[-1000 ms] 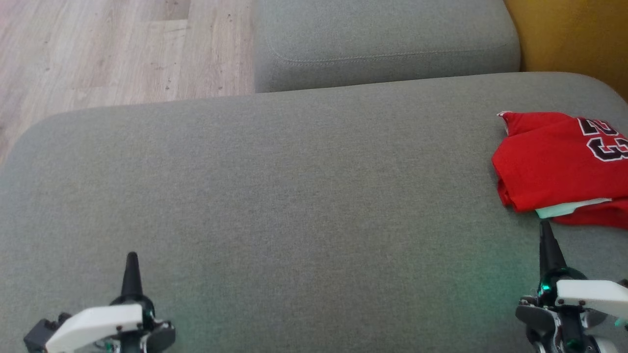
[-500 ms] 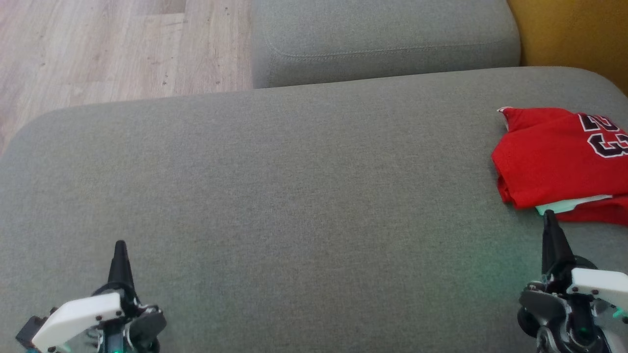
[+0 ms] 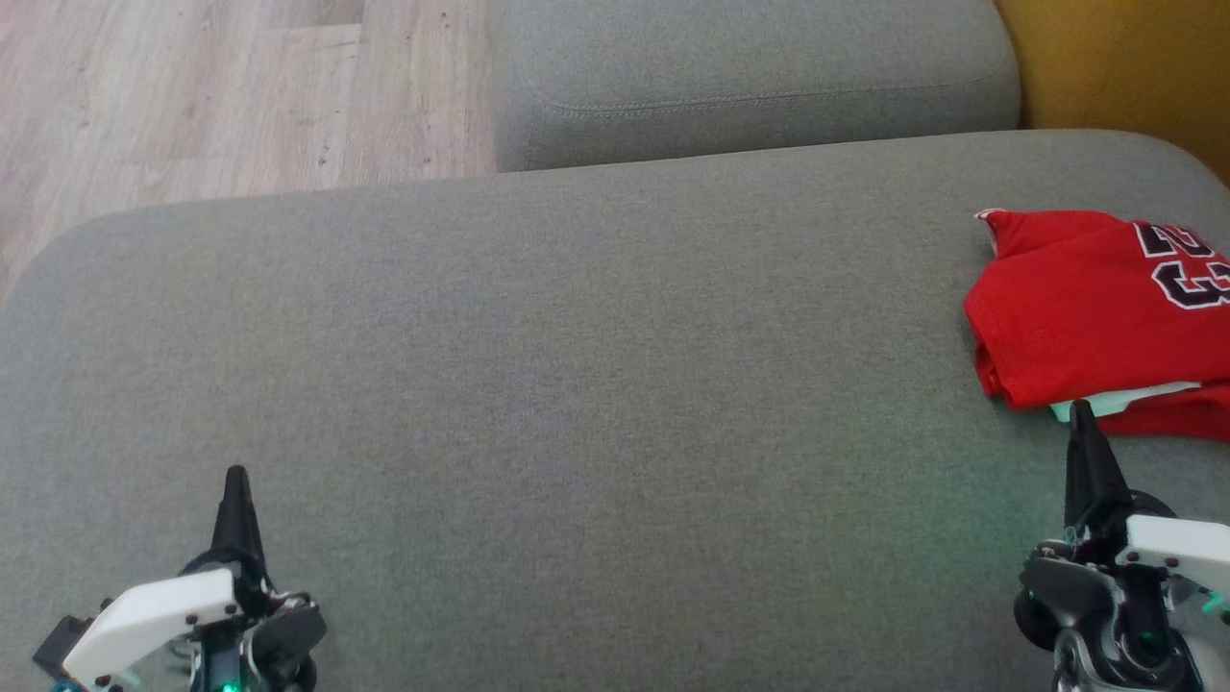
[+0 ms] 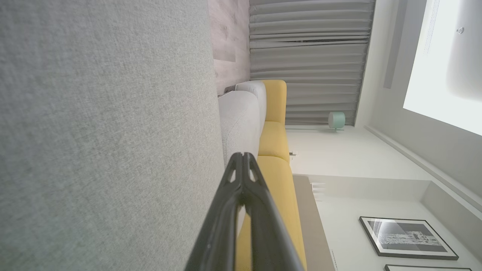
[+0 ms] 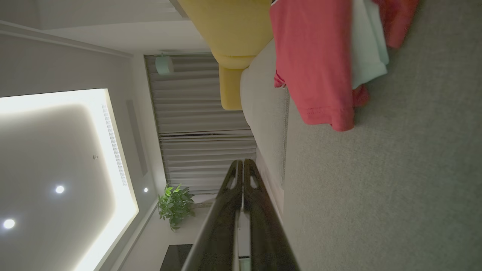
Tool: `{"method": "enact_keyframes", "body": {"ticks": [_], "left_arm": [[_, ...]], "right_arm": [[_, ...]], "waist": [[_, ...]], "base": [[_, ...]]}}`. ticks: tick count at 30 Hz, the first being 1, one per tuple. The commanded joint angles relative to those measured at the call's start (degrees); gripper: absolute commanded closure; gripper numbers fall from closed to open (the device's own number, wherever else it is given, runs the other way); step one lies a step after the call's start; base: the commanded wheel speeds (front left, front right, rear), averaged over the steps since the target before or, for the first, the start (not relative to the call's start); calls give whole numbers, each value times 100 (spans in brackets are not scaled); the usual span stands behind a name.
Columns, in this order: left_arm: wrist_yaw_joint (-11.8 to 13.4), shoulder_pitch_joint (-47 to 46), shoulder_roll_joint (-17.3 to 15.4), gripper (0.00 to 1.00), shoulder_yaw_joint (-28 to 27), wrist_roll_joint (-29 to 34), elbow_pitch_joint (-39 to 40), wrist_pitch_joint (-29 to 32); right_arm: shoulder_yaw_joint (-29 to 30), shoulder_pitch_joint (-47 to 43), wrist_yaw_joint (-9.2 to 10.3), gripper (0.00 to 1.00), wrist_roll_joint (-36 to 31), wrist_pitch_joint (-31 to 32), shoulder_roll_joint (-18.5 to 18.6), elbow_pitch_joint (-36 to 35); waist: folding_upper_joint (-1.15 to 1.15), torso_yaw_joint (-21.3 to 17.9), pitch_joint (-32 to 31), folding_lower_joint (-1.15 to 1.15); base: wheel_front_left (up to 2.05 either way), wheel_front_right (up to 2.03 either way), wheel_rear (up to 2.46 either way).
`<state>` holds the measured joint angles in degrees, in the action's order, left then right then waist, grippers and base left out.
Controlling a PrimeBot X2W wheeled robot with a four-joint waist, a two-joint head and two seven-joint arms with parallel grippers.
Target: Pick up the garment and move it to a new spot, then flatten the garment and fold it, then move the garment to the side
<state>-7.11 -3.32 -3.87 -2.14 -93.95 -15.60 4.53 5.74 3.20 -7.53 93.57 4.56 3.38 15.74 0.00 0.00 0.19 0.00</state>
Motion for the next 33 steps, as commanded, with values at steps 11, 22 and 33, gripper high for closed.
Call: {"method": "enact_keyframes", "body": {"ticks": [11,22,33], "left_arm": [[-37,-271,-31,100,-258,29,163,51],[-37,-273,-14,100,-282,48,162,70],[-37,-275,0,100,-302,66,161,86]], "right_arm": [[-82,284,4,100,-7,63,66,-181],[-61,285,4,100,-24,80,51,-179],[-42,287,4,100,-40,96,38,-178]], "waist": [[0,0,-1,0],[0,0,-1,0],[0,0,-1,0]], "base": [[0,0,0],[0,0,0],[0,0,0]]}}
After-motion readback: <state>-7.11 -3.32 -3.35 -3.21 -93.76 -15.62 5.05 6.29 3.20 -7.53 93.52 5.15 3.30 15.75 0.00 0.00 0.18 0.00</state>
